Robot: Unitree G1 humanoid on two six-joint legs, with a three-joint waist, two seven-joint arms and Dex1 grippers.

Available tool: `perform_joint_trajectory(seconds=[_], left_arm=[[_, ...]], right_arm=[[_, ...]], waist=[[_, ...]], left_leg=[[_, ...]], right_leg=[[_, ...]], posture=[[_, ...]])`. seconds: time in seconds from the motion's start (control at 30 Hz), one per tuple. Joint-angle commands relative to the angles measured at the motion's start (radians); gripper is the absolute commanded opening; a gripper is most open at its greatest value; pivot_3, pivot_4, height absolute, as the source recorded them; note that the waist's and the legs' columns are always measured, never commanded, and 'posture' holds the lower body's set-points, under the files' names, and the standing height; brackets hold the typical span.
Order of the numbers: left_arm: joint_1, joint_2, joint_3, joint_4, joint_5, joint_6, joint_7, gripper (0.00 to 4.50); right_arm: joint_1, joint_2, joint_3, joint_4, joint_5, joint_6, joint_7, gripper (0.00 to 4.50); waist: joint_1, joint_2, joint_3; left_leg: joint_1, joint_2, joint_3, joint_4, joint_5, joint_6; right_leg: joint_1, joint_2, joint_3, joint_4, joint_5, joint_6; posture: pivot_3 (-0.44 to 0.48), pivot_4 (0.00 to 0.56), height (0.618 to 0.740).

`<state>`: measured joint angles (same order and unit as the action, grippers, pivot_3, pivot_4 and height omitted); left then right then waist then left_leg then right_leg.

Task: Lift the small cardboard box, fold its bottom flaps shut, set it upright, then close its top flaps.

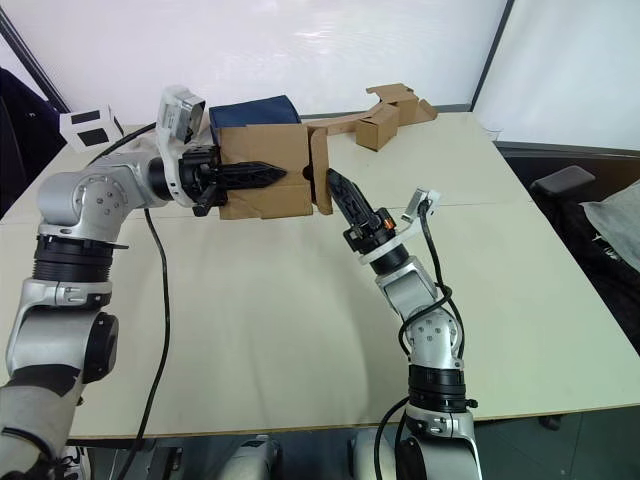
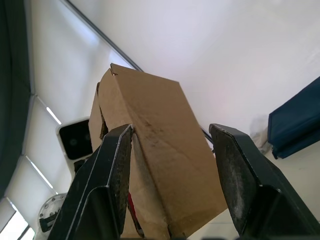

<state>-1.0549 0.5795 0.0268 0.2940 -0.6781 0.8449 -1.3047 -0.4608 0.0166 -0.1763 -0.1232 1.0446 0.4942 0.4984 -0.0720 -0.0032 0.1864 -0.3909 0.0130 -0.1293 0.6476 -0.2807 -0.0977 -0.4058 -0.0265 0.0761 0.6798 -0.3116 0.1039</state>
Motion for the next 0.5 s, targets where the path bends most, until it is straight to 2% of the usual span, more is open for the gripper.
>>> perform_joint_trajectory(seconds=[0.03, 0.5], left_arm=[[-0.016, 0.001, 0.021, -0.027, -0.013, -0.010, -0.006, 0.00], [-0.008, -0.009, 0.028, -0.033, -0.018, -0.010, 0.011, 0.00]], right_arm=[[-0.008, 0.007, 0.018, -0.039, 0.003, 0.000, 0.006, 2.51], [-0.023, 0.018, 0.015, -0.008, -0.044, -0.039, -0.015, 2.51]], waist=[[0.000, 0.000, 0.000], [0.000, 0.000, 0.000]], left_leg=[[0.000, 0.000, 0.000, 0.000, 0.000, 0.000], [0.000, 0.000, 0.000, 0.000, 0.000, 0.000]], right_leg=[[0.000, 0.000, 0.000, 0.000, 0.000, 0.000], [0.000, 0.000, 0.000, 0.000, 0.000, 0.000]], posture=[[0.000, 0.150, 0.740], [0.000, 0.150, 0.740]])
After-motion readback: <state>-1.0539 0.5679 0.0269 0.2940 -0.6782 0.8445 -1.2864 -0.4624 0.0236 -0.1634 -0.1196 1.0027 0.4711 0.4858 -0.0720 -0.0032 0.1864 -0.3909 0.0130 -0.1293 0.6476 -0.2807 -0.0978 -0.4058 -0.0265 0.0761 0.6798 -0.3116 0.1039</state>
